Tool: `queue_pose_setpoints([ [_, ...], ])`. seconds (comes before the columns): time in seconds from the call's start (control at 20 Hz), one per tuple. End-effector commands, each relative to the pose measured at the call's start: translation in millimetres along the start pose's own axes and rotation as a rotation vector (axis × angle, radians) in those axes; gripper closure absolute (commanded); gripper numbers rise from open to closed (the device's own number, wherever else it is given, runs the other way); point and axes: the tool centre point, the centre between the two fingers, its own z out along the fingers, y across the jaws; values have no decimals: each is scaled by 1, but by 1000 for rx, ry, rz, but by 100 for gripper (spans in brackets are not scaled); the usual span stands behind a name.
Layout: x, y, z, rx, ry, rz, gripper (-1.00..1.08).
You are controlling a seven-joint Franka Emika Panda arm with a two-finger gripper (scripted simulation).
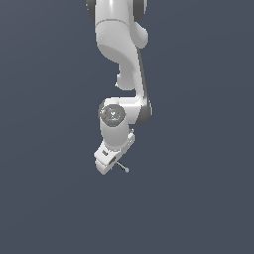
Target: Pick up the object and move it to a goal position.
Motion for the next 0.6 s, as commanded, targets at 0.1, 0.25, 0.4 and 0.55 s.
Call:
queue_pose_setpoints([
  [0.1, -2, 2, 4, 2, 0, -26, -92],
  [0.25, -2, 2, 4, 2, -1, -24, -92],
  [0.4, -2, 2, 8, 2, -1, -24, -92],
  [0.55, -2, 2, 17, 2, 0, -25, -92],
])
